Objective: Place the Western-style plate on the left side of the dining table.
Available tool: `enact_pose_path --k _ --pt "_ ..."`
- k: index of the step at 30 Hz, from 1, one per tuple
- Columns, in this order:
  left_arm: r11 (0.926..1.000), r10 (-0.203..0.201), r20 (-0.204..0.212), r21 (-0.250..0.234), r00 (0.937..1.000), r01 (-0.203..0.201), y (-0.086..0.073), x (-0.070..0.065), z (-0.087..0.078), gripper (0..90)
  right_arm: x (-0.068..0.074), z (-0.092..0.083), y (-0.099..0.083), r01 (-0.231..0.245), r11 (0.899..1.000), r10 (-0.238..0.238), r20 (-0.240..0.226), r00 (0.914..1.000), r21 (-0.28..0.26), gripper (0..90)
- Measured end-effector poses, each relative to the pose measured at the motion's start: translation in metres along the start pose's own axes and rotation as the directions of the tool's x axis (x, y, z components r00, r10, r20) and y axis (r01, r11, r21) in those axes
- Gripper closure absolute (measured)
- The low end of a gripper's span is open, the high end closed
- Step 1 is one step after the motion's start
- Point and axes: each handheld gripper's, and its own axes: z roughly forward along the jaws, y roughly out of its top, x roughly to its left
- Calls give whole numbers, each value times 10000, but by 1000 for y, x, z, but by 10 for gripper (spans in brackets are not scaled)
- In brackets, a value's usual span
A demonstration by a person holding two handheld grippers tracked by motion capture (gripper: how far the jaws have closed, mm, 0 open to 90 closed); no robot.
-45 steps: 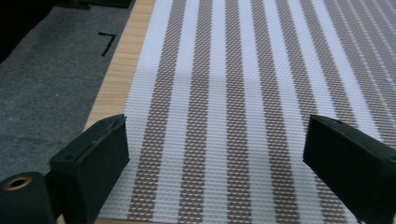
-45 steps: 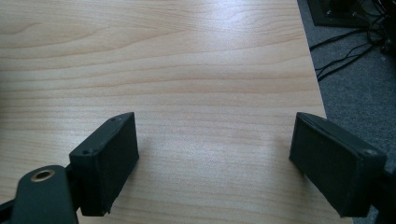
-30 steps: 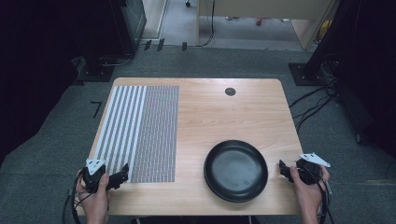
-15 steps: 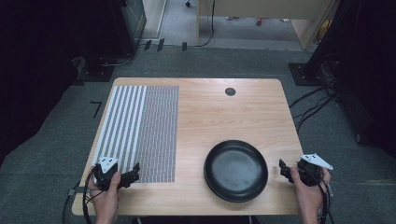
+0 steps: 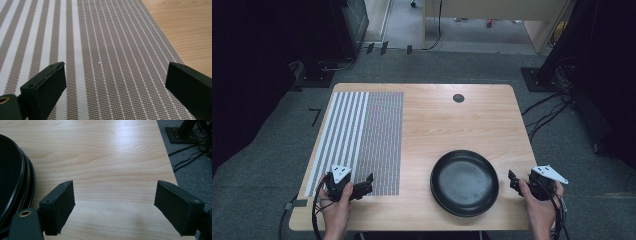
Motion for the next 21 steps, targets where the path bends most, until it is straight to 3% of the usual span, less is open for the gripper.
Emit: enact_pose_path --k 7,14,21 --pt "9998 218 264 36 9994 -219 2 -18 0 30 6 -3 5 -70 9999 66 -302 9995 -130 165" --pt "9993 378 608 29 9974 -380 10 -38 3 30 15 -11 20 -266 9990 244 -585 9980 -364 174" --pt "9983 583 995 -49 9933 -581 17 -63 7 30 15 -14 25 -374 9981 344 -601 9976 -498 189"
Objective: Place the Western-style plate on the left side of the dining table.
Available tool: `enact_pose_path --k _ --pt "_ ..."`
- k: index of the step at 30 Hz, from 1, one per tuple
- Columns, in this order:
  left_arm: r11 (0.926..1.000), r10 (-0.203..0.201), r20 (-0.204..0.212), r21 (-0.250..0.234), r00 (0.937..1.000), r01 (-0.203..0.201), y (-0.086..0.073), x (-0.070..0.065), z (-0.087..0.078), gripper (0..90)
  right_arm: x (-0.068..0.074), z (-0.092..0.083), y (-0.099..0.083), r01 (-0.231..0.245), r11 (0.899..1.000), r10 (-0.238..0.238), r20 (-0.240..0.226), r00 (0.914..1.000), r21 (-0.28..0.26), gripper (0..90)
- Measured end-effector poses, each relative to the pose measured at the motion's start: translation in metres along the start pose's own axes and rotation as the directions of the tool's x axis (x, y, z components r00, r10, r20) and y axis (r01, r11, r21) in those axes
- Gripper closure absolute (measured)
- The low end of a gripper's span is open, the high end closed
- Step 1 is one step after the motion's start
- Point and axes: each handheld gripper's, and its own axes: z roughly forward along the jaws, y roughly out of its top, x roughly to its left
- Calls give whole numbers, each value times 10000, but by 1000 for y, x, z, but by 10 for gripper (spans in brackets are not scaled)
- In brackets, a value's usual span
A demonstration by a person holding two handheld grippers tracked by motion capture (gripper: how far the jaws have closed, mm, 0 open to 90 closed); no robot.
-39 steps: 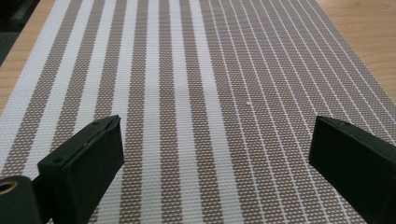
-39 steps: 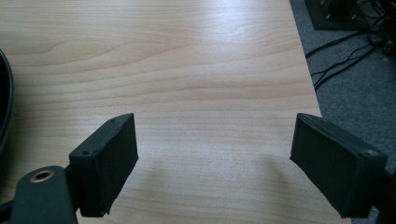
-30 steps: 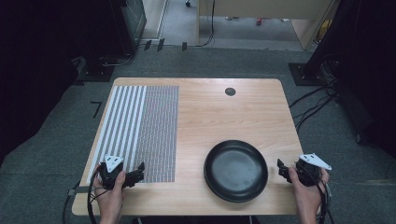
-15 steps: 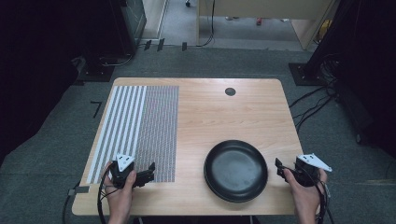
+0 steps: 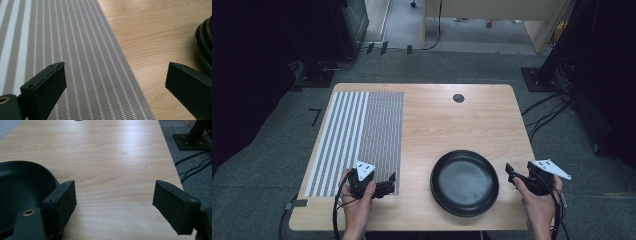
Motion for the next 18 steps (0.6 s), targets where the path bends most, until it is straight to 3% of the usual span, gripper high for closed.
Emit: enact_pose_path --k 8,12,18 --pt "9985 183 430 -519 9989 -161 8 -21 2 30 3 -3 -7 -42 9997 40 -92 10000 -227 234" --pt "9978 470 712 -500 9964 -435 10 -28 3 30 10 -1 -10 -6 9997 1 -207 9998 -252 240" --pt "9981 557 1072 -322 9927 -525 9 -34 5 30 19 -2 -13 122 9985 -131 -167 9998 -533 292"
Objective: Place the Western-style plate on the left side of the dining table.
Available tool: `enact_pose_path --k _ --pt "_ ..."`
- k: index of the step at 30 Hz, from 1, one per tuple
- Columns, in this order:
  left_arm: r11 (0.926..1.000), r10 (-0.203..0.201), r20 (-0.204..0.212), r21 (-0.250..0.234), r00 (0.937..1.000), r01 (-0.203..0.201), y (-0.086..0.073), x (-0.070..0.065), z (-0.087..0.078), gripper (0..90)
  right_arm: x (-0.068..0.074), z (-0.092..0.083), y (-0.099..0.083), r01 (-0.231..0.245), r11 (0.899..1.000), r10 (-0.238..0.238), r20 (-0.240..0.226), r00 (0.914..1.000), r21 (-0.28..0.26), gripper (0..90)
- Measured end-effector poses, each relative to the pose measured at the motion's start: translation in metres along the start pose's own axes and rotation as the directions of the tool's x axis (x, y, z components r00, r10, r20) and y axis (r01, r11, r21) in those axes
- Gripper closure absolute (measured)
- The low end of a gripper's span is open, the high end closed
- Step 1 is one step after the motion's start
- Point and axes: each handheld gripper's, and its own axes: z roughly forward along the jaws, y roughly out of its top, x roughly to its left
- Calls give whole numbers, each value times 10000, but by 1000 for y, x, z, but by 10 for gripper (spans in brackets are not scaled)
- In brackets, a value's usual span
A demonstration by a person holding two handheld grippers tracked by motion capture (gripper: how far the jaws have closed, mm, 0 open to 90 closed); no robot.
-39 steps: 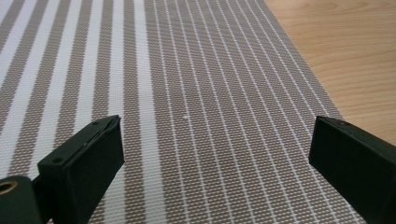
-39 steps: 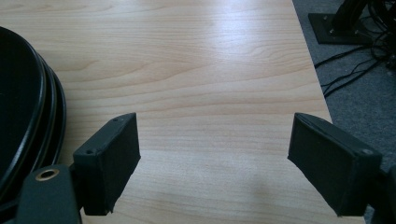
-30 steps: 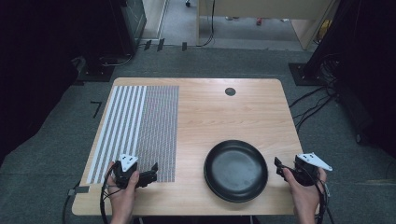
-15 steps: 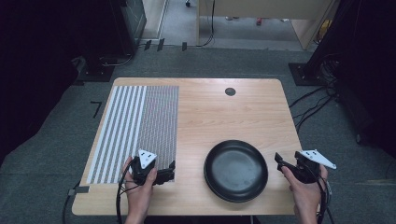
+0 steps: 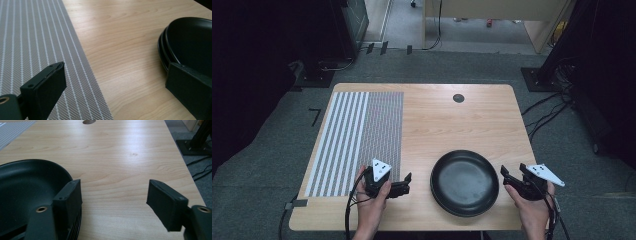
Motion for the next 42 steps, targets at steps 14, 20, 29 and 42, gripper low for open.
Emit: enact_pose_path --k 14,20,29,42 --pt "9987 260 1214 412 9923 -312 -4 -28 10 31 1 -3 -3 -459 9979 438 -443 9981 -464 535" --pt "9969 204 1489 719 9886 -314 -4 -37 16 31 5 -3 -4 -970 9934 868 -1514 9847 -614 626" --pt "9965 -61 1880 829 9821 -97 -9 -48 21 149 11 3 -10 -941 9954 953 -1841 9783 152 692" --pt "9940 -498 2532 1066 9661 233 -13 -55 24 314 16 9 -16 -1285 9885 1423 -2031 9688 796 759"
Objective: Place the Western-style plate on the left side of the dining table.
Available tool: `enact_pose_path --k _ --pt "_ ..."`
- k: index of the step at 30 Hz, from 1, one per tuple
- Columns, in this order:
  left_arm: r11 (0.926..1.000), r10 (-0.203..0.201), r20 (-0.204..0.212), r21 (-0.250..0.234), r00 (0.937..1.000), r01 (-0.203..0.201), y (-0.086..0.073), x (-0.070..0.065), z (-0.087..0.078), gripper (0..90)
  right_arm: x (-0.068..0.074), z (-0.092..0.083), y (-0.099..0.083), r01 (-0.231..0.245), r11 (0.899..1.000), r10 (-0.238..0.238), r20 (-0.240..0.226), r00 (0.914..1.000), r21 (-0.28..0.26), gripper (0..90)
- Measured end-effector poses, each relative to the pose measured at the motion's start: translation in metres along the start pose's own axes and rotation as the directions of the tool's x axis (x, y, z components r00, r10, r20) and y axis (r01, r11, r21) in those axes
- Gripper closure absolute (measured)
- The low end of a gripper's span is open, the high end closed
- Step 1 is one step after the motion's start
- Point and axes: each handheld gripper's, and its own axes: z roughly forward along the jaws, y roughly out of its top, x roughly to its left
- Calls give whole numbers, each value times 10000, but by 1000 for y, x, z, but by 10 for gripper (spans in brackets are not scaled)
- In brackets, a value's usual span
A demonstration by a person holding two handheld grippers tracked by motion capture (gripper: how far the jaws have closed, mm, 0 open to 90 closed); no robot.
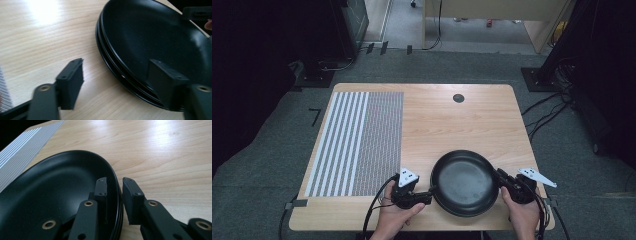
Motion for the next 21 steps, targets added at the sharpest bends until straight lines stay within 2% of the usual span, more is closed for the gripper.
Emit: enact_pose_path --k 2,5,7,11,16,19,21 --pt "9995 -315 243 47 9992 314 0 1 1 357 1 1 -1 -18 10000 18 45 10000 86 782" --pt "9985 -548 199 31 9983 548 -1 3 3 415 1 1 -1 -154 9998 152 148 9998 125 812" --pt "9972 -744 340 49 9966 743 -3 4 5 418 0 0 -1 -209 9997 207 164 9997 116 830" --pt "9975 -710 389 71 9967 708 -4 1 7 438 0 0 -2 -301 9995 300 197 9994 52 838" --pt "9975 -674 725 255 9951 657 -5 -2 10 505 -2 0 -2 -466 9989 466 8 9989 34 847" --pt "9971 -734 1063 255 9916 711 -4 -5 9 514 -1 0 -3 -517 9986 518 -100 9986 80 848" --pt "9970 -746 1013 270 9921 722 -4 -6 9 516 -1 0 -3 -532 9985 533 -98 9985 83 848"
